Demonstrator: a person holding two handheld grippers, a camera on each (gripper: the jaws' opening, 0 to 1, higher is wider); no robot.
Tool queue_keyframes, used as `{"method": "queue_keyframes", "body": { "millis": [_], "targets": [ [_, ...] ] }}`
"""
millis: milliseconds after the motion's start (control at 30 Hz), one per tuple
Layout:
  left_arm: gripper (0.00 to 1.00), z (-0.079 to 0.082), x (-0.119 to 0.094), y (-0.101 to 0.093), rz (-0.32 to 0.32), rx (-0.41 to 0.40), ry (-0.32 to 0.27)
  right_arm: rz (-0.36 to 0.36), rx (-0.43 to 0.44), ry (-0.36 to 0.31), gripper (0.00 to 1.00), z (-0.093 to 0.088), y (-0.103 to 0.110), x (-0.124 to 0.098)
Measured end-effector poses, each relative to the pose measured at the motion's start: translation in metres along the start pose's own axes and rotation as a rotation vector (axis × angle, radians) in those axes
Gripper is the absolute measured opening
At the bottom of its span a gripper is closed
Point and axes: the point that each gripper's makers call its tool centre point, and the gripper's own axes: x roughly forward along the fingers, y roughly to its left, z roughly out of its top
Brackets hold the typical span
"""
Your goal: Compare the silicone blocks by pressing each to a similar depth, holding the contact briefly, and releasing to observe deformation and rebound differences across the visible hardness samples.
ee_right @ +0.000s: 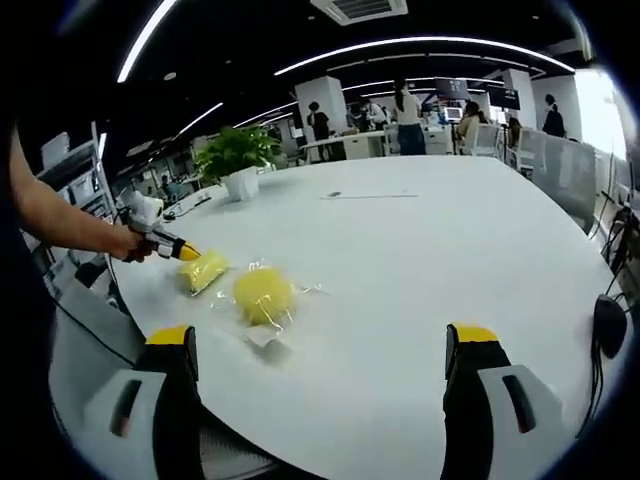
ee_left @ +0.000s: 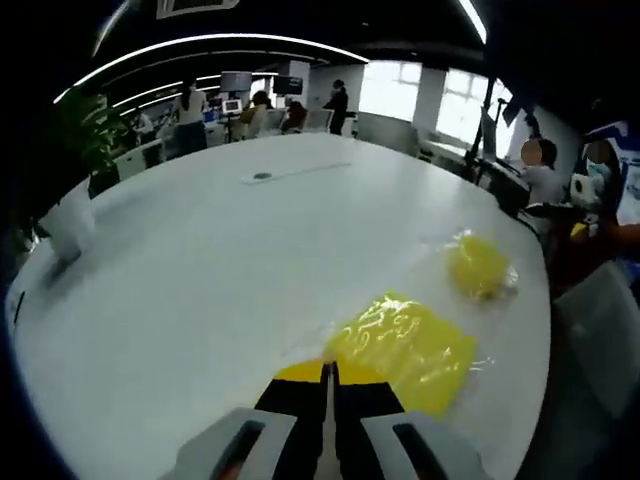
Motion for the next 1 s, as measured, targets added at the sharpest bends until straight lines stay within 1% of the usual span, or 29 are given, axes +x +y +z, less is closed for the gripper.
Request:
{"method": "queue_keyframes", "body": {
  "millis": [33, 67, 100, 133, 167, 200, 233, 267, 300, 333, 367, 400, 433, 467, 500, 533, 567, 600, 633, 667, 733, 767, 800, 900, 1000],
  "targets": [
    [0.04, 0.000, -0.001, 0.001, 0.007, -0.007, -0.001, 0.002, 0.002, -0.001, 0.97, 0.001, 0.000, 0.000],
    [0.08, 0.001, -0.001, 0.004, 0.038, -0.035, -0.007, 0.003, 0.003, -0.001, 0.97, 0.001, 0.000, 0.000],
    [0.12, 0.002, -0.003, 0.006, 0.051, -0.045, -0.021, 0.006, 0.005, -0.002, 0.97, 0.002, 0.000, 0.000],
    [0.16, 0.005, -0.005, 0.006, 0.049, -0.089, -0.047, 0.007, 0.006, -0.002, 0.97, 0.002, 0.000, 0.000],
    [0.23, 0.005, -0.007, 0.007, 0.056, -0.124, -0.059, 0.007, 0.006, -0.001, 0.97, 0.002, -0.001, 0.001],
    [0.29, 0.003, -0.010, 0.009, 0.068, -0.140, -0.070, 0.008, 0.008, -0.001, 0.97, 0.002, -0.001, 0.001],
    [0.33, 0.000, -0.015, 0.010, 0.079, -0.163, -0.080, 0.009, 0.010, -0.002, 0.97, 0.002, -0.001, 0.002],
    [0.38, 0.002, -0.017, 0.010, 0.077, -0.159, -0.095, 0.009, 0.010, -0.002, 0.97, 0.002, -0.002, 0.002],
    [0.42, 0.007, -0.024, 0.013, 0.085, -0.165, -0.156, 0.010, 0.011, -0.003, 0.97, 0.003, -0.002, 0.002],
    [0.50, 0.007, -0.029, 0.015, 0.096, -0.192, -0.174, 0.010, 0.011, -0.003, 0.97, 0.004, -0.002, 0.003],
    [0.64, 0.009, -0.035, 0.019, 0.112, -0.235, -0.198, 0.011, 0.012, -0.005, 0.97, 0.004, -0.004, 0.003],
    [0.74, 0.010, -0.039, 0.020, 0.118, -0.260, -0.210, 0.012, 0.013, -0.008, 0.97, 0.004, -0.004, 0.004],
    [0.81, 0.010, -0.043, 0.020, 0.119, -0.276, -0.215, 0.013, 0.009, -0.016, 0.97, 0.006, -0.004, 0.004],
    [0.87, 0.010, -0.049, 0.019, 0.107, -0.276, -0.213, 0.020, -0.003, -0.032, 0.97, 0.008, -0.003, 0.004],
    [0.88, 0.011, -0.054, 0.018, 0.109, -0.269, -0.223, 0.027, -0.001, -0.027, 0.97, 0.007, -0.003, 0.005],
    [0.89, 0.019, -0.062, 0.019, 0.126, -0.213, -0.259, 0.031, 0.000, -0.016, 0.97, 0.006, -0.002, 0.006],
    [0.92, 0.023, -0.070, 0.015, 0.129, -0.187, -0.274, 0.035, -0.007, -0.012, 0.97, 0.005, -0.001, 0.006],
    [0.95, 0.023, -0.073, 0.013, 0.130, -0.194, -0.274, 0.040, -0.009, -0.012, 0.97, 0.005, 0.000, 0.006],
    [0.99, 0.025, -0.081, 0.010, 0.135, -0.195, -0.285, 0.050, -0.011, -0.010, 0.97, 0.005, 0.001, 0.007],
    [0.99, 0.028, -0.085, 0.006, 0.133, -0.192, -0.294, 0.051, -0.015, -0.004, 0.97, 0.004, 0.001, 0.008],
    [1.00, 0.029, -0.096, -0.003, 0.128, -0.177, -0.299, 0.054, -0.018, -0.002, 0.97, 0.005, 0.001, 0.009],
    [1.00, 0.031, -0.101, -0.006, 0.132, -0.175, -0.317, 0.054, -0.019, 0.001, 0.97, 0.005, 0.001, 0.009],
    [1.00, 0.032, -0.106, -0.012, 0.124, -0.190, -0.336, 0.057, -0.020, 0.008, 0.97, 0.005, 0.002, 0.010],
    [1.00, 0.026, -0.115, -0.028, 0.090, -0.192, -0.336, 0.064, -0.041, -0.010, 0.97, 0.012, 0.002, 0.012],
    [1.00, 0.025, -0.127, -0.040, 0.088, -0.172, -0.343, 0.075, -0.042, -0.004, 0.97, 0.015, 0.003, 0.014]
  ]
}}
